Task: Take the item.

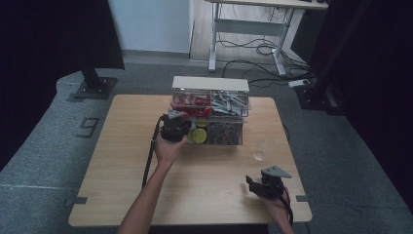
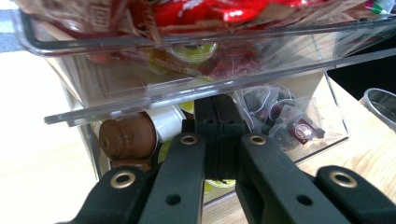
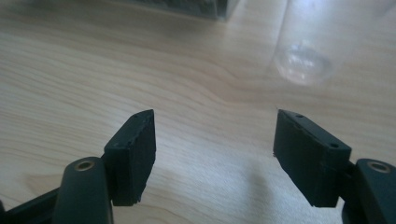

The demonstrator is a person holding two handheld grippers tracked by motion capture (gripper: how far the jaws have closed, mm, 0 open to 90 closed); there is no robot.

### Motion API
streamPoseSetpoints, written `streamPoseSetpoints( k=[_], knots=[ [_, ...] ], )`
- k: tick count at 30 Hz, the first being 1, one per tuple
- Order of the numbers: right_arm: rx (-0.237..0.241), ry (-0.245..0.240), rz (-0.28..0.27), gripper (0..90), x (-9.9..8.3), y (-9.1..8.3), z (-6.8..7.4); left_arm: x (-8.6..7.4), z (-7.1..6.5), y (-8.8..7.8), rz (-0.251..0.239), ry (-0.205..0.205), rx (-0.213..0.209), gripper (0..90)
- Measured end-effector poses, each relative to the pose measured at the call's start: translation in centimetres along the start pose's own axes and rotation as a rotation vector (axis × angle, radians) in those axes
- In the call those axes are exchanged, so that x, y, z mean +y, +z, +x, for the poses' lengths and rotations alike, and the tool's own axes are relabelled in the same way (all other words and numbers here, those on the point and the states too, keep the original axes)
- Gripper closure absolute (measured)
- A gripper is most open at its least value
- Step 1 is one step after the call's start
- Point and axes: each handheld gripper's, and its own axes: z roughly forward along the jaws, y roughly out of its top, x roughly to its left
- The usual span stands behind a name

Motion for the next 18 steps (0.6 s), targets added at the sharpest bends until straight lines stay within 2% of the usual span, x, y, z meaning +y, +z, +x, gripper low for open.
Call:
streamPoseSetpoints(
  k=[4, 13, 18],
  knots=[
    [0.056, 0.006, -0.046, 32.1, 1.0, -0.5, 0.4, 0.0, 0.0, 0.0, 0.001, -0.002, 0.001, 90.0],
    [0.079, -0.005, -0.090, 32.7, 2.9, -0.7, 1.4, 0.1, 0.1, -0.2, 0.005, 0.000, -0.001, 90.0],
    [0.083, -0.018, -0.108, 34.2, 4.5, -0.7, 2.1, 0.2, 0.2, -0.4, 0.004, -0.004, -0.003, 90.0]
  ],
)
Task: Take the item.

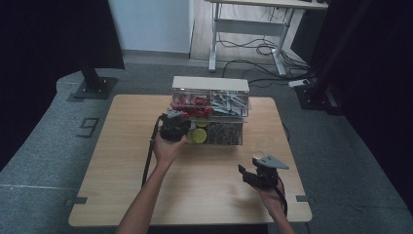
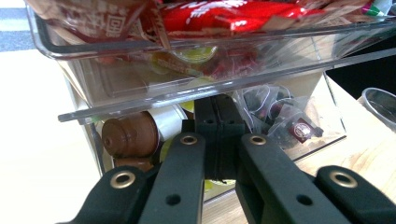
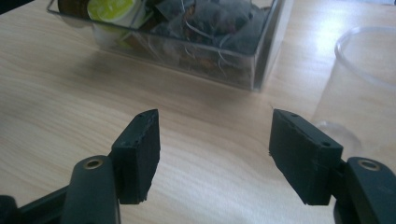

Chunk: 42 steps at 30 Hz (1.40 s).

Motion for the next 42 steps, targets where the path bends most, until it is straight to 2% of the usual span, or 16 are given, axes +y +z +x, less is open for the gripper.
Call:
streamPoseSetpoints(
  k=[3, 14, 21, 24, 42],
  knots=[
    [0.003, -0.011, -0.002, 34.7, 0.8, 0.3, 0.2, 0.0, 0.1, 0.0, 0.001, -0.003, -0.003, 89.9],
    [0.022, -0.004, -0.003, 34.9, 3.0, 1.4, 0.7, 0.1, 0.1, 0.0, 0.007, -0.001, -0.005, 89.9],
    [0.030, 0.007, -0.011, 35.1, 4.0, 2.1, 0.9, 0.0, -0.1, 0.2, 0.006, -0.002, -0.011, 89.9],
    [0.028, -0.005, -0.013, 35.2, 4.4, 2.5, 1.2, 0.1, -0.2, 0.2, 0.007, 0.000, -0.013, 89.8],
    [0.013, -0.018, -0.012, 40.6, 5.6, 4.7, 1.2, 0.2, -0.5, 0.3, 0.011, 0.007, -0.013, 89.8]
  ],
)
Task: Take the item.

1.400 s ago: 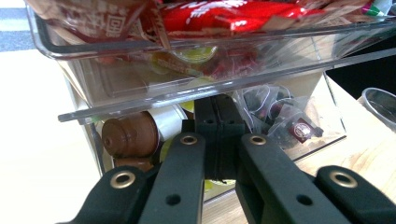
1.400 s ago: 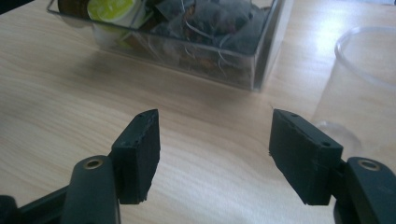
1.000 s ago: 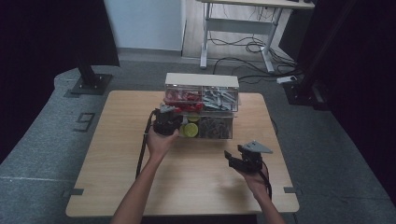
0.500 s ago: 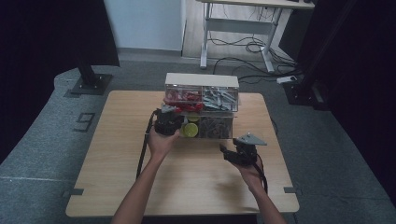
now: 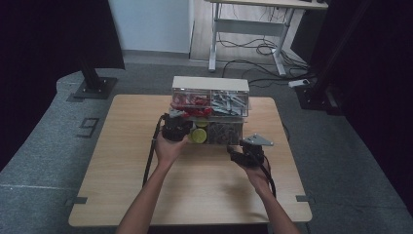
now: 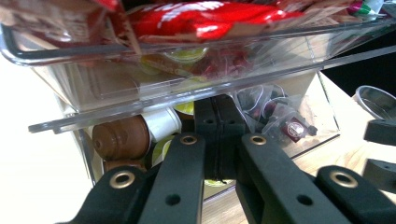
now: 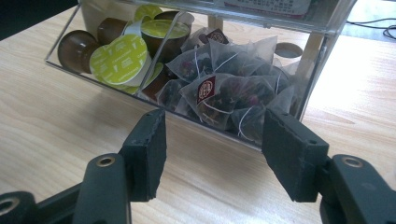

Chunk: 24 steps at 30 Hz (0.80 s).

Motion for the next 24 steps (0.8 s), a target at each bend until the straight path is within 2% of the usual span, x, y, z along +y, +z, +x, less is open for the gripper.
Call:
streamPoseSetpoints(
  k=[8, 15, 24],
  knots=[
    [0.004, 0.004, 0.000, 42.1, 0.4, 1.1, 0.0, 0.0, -0.1, 0.0, 0.000, 0.004, -0.003, 89.8],
    [0.005, 0.005, -0.002, 47.3, 0.9, 1.8, -0.2, 0.0, -0.1, 0.0, -0.002, 0.001, -0.005, 89.7],
    [0.029, -0.010, 0.010, 56.5, 1.1, 3.2, -0.5, 0.0, -0.1, 0.0, -0.004, 0.001, -0.007, 89.6]
  ],
)
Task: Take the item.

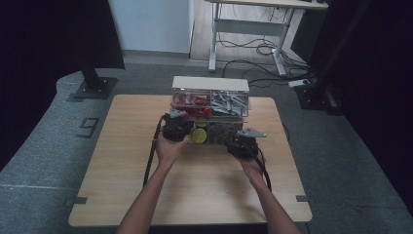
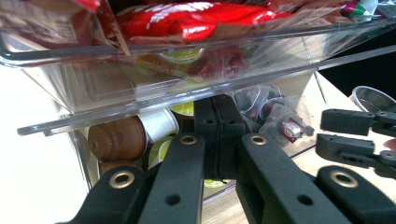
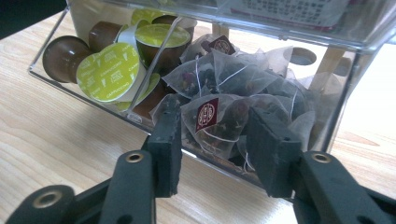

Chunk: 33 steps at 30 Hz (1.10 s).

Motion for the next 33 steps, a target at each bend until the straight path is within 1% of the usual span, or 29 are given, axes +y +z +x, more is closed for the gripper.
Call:
streamPoseSetpoints(
  k=[5, 7, 9, 12, 14, 20, 25, 29, 30, 31, 33],
  knots=[
    [0.004, 0.005, 0.004, 60.7, 0.0, 0.8, -0.1, 0.0, 0.0, 0.0, -0.003, 0.000, -0.001, 89.6],
    [0.025, 0.023, 0.017, 62.7, 0.1, 1.1, -0.3, -0.1, 0.0, 0.1, -0.003, 0.000, -0.001, 89.6],
    [0.036, 0.026, 0.016, 63.9, 0.3, 1.4, -0.4, -0.1, 0.0, 0.1, -0.004, -0.002, -0.001, 89.6],
    [0.036, 0.029, 0.018, 65.3, 0.5, 1.6, -0.5, -0.1, 0.0, 0.1, -0.005, -0.002, 0.000, 89.6],
    [0.027, 0.028, 0.023, 66.6, 0.6, 1.8, -0.7, 0.0, 0.0, 0.1, -0.003, 0.000, -0.001, 89.6],
    [0.023, 0.033, 0.030, 68.5, 0.5, 2.1, -1.1, 0.0, 0.0, 0.0, -0.003, 0.001, -0.002, 89.6],
    [0.039, 0.044, 0.035, 71.0, 0.5, 2.4, -1.1, 0.0, -0.1, -0.1, -0.004, 0.001, -0.002, 89.5],
    [0.052, 0.042, 0.042, 72.6, 0.4, 2.5, -0.9, 0.0, -0.1, -0.1, -0.005, -0.001, -0.003, 89.5],
    [0.055, 0.039, 0.051, 76.1, 0.4, 2.6, -0.8, 0.0, -0.1, -0.1, -0.005, -0.001, -0.003, 89.5],
    [0.055, 0.039, 0.051, 76.1, 0.4, 2.6, -0.8, 0.0, -0.1, -0.1, -0.005, 0.000, -0.002, 89.5],
    [0.058, 0.044, 0.047, 81.5, 0.4, 2.6, -0.8, -0.1, -0.1, -0.1, -0.006, 0.000, -0.002, 89.5]
  ],
)
